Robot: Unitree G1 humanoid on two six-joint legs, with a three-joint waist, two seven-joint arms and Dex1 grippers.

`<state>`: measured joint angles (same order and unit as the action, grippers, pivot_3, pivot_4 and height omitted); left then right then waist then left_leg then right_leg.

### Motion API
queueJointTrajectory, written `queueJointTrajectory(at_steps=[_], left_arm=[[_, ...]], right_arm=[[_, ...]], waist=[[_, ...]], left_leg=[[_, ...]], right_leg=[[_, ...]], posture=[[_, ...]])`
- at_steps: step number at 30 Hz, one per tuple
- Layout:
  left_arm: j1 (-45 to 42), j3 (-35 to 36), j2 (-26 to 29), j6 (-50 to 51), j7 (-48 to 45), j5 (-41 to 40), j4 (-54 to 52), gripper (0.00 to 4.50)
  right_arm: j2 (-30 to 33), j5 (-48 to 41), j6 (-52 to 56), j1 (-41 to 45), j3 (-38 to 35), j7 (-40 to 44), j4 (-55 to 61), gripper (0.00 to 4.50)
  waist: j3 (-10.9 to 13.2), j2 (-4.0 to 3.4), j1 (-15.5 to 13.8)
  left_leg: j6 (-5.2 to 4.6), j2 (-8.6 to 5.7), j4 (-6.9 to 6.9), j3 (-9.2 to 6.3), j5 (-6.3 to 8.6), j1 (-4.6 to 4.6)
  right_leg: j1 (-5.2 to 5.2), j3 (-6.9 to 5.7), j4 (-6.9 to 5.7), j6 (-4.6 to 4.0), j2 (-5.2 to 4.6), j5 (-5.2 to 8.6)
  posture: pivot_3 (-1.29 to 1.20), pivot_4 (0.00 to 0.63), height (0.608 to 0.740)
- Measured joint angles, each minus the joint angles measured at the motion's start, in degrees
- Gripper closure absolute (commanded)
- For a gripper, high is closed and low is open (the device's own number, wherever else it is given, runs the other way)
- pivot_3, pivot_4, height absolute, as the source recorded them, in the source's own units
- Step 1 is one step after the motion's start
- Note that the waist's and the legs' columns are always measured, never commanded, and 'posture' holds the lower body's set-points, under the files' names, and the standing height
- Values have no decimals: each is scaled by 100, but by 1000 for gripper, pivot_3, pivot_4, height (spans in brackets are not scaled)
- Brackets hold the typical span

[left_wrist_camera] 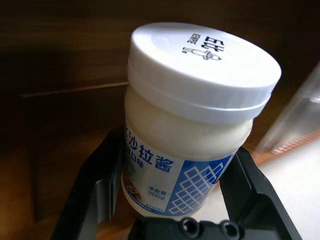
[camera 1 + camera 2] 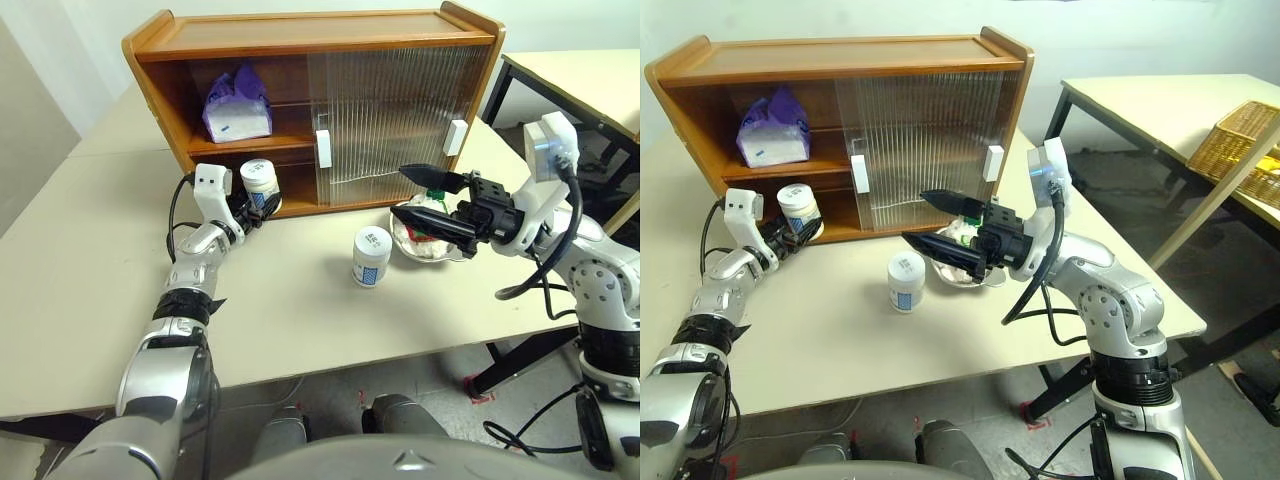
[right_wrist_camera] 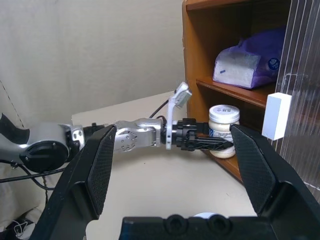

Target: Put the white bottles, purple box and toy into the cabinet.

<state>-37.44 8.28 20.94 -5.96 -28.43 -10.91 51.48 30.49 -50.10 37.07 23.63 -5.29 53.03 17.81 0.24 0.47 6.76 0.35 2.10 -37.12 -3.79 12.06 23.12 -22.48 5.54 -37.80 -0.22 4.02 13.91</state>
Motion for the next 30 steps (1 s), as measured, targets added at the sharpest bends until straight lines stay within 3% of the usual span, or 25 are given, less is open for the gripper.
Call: queueJointTrajectory(at_steps=[12,22,23,25,30], left_arm=[[-795,154,-446,-443,1247,185,1407,1413],[-1044,277,-574,-602,1718,202,1831,1413],[-1058,277,-579,-604,1745,214,1845,689],[-1067,277,-581,-655,1771,239,1849,64],[-1090,316,-609,-859,1663,236,1847,22]], right_arm=[[47,-2,4,0,-5,-42,20,0],[116,-19,52,0,-7,-77,75,0],[116,-27,57,0,-7,-85,85,0],[116,-32,60,0,-6,-92,90,0],[115,-34,60,2,-6,-91,89,0]], waist=[[5,7,59],[6,7,120],[6,7,122],[6,7,123],[5,7,120]], left_leg=[[-13,-20,-49,-3,8,3],[-35,-32,-57,-5,21,9],[-39,-32,-57,-5,23,13],[-45,-32,-58,-5,27,21],[-57,-34,-61,-4,35,27]], right_leg=[[20,4,2,18,0,-10],[34,6,41,29,0,-16],[33,6,46,30,0,-17],[31,6,56,31,0,-18],[31,7,65,35,0,-16]], posture=[[-195,0,740],[-203,0,740],[-202,0,740],[-199,0,740],[-191,0,740]])
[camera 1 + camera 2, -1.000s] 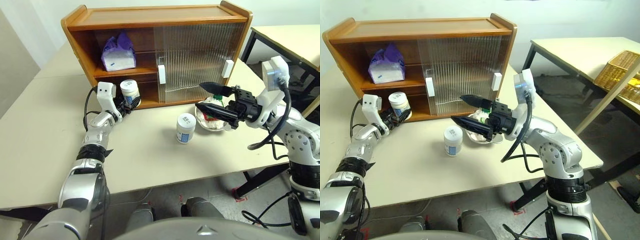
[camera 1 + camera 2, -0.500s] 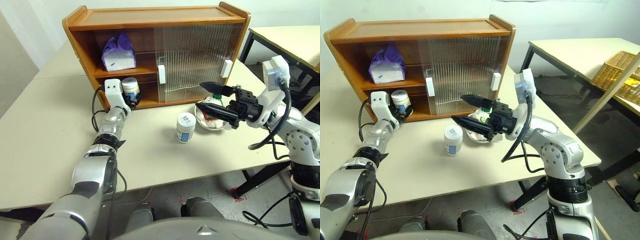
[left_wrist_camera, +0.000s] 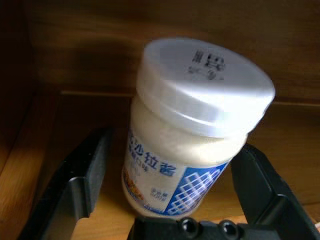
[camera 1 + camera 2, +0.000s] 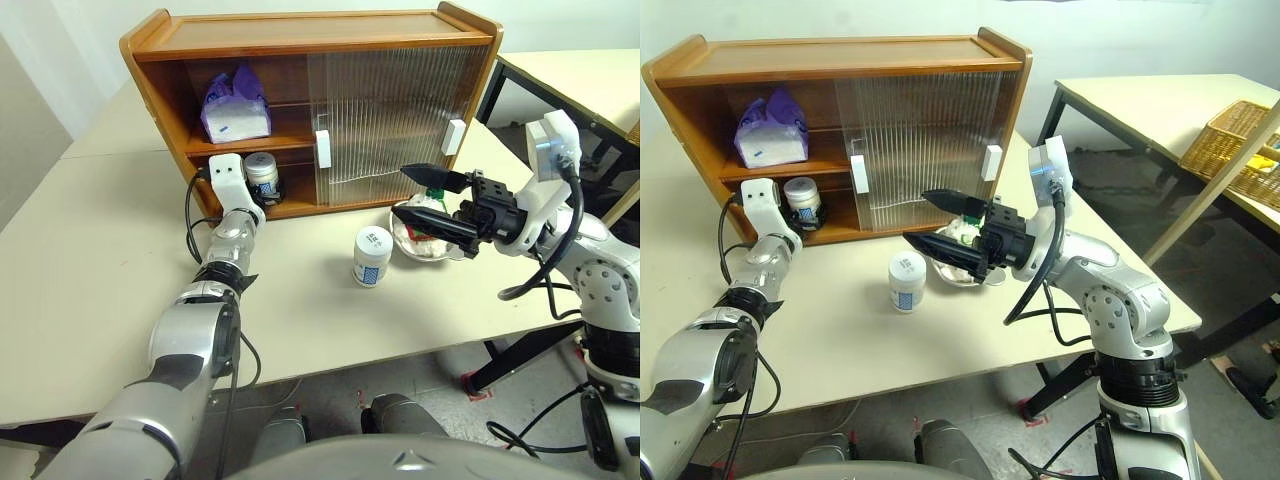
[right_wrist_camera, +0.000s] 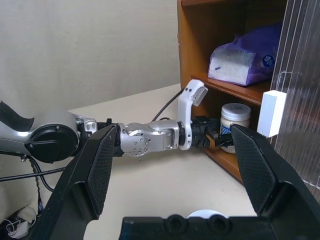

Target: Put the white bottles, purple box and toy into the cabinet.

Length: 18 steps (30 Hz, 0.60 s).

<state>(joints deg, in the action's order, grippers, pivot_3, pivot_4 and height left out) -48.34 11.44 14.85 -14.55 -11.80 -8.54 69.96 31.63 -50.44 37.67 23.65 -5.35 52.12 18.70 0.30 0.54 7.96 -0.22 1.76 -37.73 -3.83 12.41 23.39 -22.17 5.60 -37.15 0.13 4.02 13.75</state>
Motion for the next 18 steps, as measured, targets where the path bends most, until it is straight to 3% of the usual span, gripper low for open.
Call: queueJointTrajectory(at_steps=[15,18], left_arm=[[600,140,-64,-255,-547,-202,-820,22],[1188,142,-50,-198,-490,-228,-1646,22]], right_arm=[[-51,0,0,83,12,23,-33,0],[-81,0,1,113,28,54,-77,0]], waist=[[0,0,-11],[-2,-3,-2]], left_leg=[[-1,-4,-8,-1,0,-1],[-1,-5,-4,1,1,-1]], right_leg=[[3,0,-1,9,0,-5],[1,0,0,8,1,-5]], posture=[[-174,1,740],[-158,2,740]])
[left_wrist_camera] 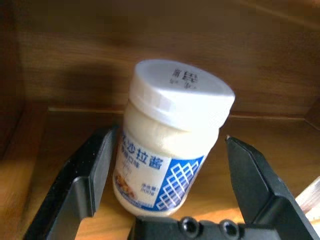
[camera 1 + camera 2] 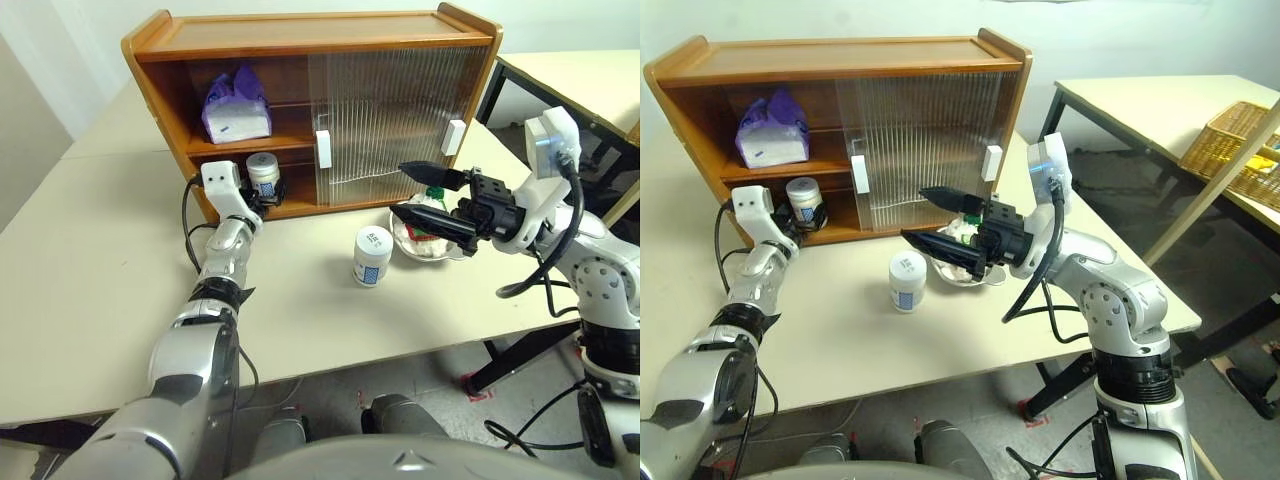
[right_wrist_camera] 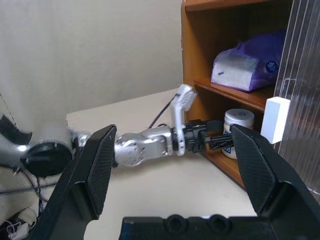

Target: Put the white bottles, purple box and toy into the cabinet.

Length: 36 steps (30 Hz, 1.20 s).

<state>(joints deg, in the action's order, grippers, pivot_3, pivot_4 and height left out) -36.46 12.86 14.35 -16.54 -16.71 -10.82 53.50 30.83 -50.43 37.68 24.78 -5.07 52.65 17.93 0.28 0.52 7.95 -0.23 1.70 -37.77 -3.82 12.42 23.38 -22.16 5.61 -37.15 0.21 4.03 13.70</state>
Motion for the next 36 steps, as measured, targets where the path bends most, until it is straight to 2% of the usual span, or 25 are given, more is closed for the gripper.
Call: queueJointTrajectory(at_steps=[2,5,11,15,16,26,36], left_arm=[[350,-5,4,114,70,2,-436,22],[735,-3,-7,329,145,-30,-1058,629],[1048,12,-26,686,351,-91,-1746,2737],[910,83,-24,734,606,-74,-1564,4276],[804,104,-22,732,664,-67,-1446,4462],[-301,139,-60,453,1021,180,35,4462],[-505,17,-199,198,1119,345,704,4462]], right_arm=[[-4,1,0,4,1,12,-25,0],[-21,3,0,14,7,38,-37,0],[-28,7,-1,16,9,79,-41,0],[-28,15,-1,17,10,99,-51,0],[-30,16,-1,19,11,101,-51,0],[-30,27,0,34,14,57,-38,0],[-15,16,12,33,13,-6,6,0]], waist=[[0,0,-9],[0,0,-33],[0,0,-127],[0,0,-170],[0,0,-186],[0,0,-206],[0,0,-131]], left_leg=[[0,0,2,-1,0,-1],[0,-1,1,-1,0,-1],[3,-10,-2,-8,1,-7],[4,-10,-2,-16,1,-10],[3,-10,-2,-18,1,-10],[3,-13,-3,-21,1,-11],[-1,-20,-3,-26,-1,-12]], right_leg=[[0,-3,0,-1,0,0],[1,-3,-1,-2,1,0],[8,1,-1,-7,-1,-4],[8,2,-2,-11,-1,-6],[8,1,-2,-13,-1,-7],[9,10,-1,-12,-1,-8],[10,10,-1,-7,-1,-9]], posture=[[-158,1,740],[-156,0,740],[-154,0,740],[-157,0,740],[-157,0,740],[-183,0,740],[-187,1,740]])
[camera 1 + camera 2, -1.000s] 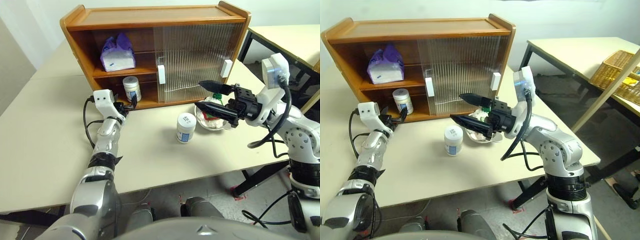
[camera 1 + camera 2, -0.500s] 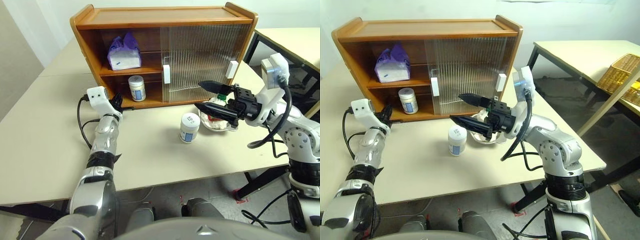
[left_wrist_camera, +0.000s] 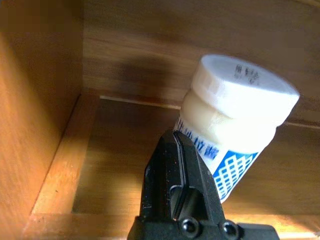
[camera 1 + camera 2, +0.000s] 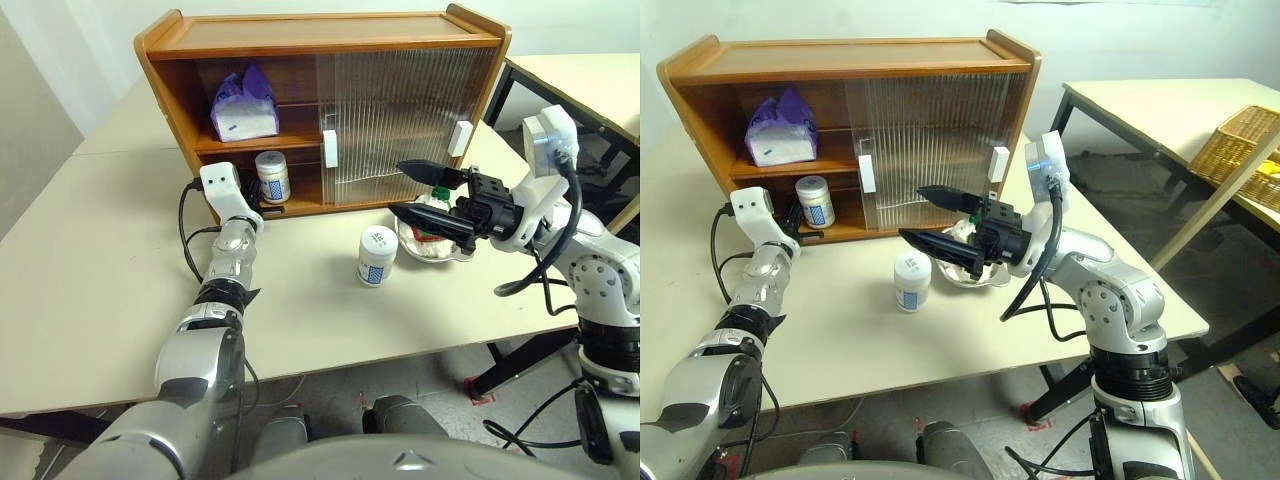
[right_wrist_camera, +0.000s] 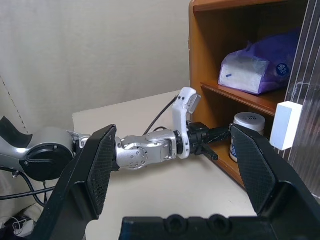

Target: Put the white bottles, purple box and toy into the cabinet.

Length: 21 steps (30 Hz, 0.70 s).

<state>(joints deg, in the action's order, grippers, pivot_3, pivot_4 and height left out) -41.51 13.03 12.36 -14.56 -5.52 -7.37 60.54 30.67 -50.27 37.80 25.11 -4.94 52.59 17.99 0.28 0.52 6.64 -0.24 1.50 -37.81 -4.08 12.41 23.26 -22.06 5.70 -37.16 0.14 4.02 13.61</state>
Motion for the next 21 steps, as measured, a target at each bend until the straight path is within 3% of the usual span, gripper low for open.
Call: queueJointTrajectory(at_steps=[21], left_arm=[[-617,-78,-93,-41,-419,107,942,4462]], right_arm=[[50,-62,68,-1,-10,-116,167,0]], waist=[[0,0,136]], left_leg=[[0,-9,-1,-5,1,5]], right_leg=[[-1,1,4,5,-2,3]], posture=[[-225,0,740]])
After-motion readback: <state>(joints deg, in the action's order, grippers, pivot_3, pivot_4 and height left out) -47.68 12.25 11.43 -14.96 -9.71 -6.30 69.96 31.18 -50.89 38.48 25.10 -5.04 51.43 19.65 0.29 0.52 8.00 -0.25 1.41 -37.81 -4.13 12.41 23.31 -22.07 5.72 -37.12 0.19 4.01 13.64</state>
